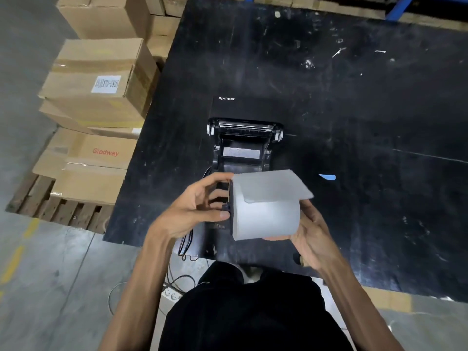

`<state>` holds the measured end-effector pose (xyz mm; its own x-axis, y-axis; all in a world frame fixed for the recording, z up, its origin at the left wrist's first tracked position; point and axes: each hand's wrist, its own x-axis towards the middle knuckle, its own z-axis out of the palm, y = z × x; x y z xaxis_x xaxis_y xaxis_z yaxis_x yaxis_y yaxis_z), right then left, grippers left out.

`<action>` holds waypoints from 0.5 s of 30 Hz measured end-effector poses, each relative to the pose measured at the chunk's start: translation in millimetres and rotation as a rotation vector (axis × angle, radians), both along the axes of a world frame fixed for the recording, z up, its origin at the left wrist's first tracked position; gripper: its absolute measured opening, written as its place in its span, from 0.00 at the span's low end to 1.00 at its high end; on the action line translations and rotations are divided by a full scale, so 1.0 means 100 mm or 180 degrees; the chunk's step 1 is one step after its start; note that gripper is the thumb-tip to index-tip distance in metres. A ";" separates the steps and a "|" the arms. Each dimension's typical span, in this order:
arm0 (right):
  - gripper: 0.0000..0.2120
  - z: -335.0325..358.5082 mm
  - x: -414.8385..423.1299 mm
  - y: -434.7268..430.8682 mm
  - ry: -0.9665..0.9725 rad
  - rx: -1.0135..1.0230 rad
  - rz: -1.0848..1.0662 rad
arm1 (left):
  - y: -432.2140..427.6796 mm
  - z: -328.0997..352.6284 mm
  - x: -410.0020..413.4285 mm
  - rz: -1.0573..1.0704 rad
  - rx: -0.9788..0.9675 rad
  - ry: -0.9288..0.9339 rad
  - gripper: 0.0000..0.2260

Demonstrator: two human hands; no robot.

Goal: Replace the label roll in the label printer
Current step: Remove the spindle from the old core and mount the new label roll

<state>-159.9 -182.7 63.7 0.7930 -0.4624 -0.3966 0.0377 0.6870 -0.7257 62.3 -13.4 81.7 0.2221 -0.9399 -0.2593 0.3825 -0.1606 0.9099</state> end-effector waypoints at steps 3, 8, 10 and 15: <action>0.10 -0.03 0.11 -0.04 -0.0120 0.0003 0.0011 | -0.06 0.04 0.13 0.0017 0.0067 -0.0289 0.31; 0.09 -0.01 0.36 -0.14 -0.0199 -0.0276 0.0095 | -0.18 0.04 0.31 0.0088 0.0045 -0.0514 0.30; 0.09 0.00 0.46 -0.16 -0.0106 -0.0436 0.0077 | -0.22 0.01 0.35 0.0221 0.0063 -0.0459 0.31; 0.08 -0.05 0.63 -0.17 0.0287 -0.0670 -0.0057 | -0.27 -0.13 0.45 0.0377 0.0054 -0.0377 0.31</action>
